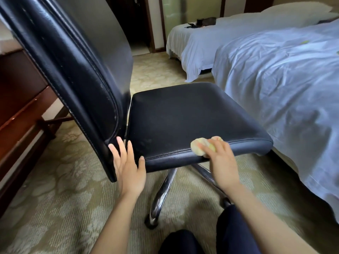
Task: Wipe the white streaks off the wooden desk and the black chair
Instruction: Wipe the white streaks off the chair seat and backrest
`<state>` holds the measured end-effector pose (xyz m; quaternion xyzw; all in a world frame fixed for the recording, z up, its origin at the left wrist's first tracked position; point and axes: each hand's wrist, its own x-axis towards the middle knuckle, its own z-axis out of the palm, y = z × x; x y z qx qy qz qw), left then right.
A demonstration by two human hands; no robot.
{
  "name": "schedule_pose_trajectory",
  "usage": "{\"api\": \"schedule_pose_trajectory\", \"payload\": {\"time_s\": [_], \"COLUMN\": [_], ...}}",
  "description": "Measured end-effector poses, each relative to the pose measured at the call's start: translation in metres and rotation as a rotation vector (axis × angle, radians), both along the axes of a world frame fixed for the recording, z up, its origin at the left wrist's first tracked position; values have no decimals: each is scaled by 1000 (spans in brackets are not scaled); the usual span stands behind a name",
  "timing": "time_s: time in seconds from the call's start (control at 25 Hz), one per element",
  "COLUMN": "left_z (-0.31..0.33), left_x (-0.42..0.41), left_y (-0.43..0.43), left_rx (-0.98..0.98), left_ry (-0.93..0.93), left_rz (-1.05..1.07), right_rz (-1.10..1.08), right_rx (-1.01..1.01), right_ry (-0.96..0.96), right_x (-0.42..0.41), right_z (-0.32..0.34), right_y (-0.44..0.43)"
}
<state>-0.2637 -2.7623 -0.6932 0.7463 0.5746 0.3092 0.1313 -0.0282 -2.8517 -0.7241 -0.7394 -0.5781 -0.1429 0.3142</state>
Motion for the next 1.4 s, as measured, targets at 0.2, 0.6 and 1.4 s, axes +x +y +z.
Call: {"api": "schedule_pose_trajectory", "payload": {"time_s": [0.2,0.6,1.4], "left_z": [4,-3,226], "left_x": [29,114,60], "left_y": [-16,-39,-41], "left_rx": [-112,71,-773], "left_ry": [-17,205,353], "left_rz": [-94,-394,-451], "right_rz": [-219,-393,-48], "right_rx": [-99,41,-504], "right_ry": [235,597,658], "right_x": [55,45,-37], "right_z": [8,33,272], "right_y": [-37,-69,-37]}}
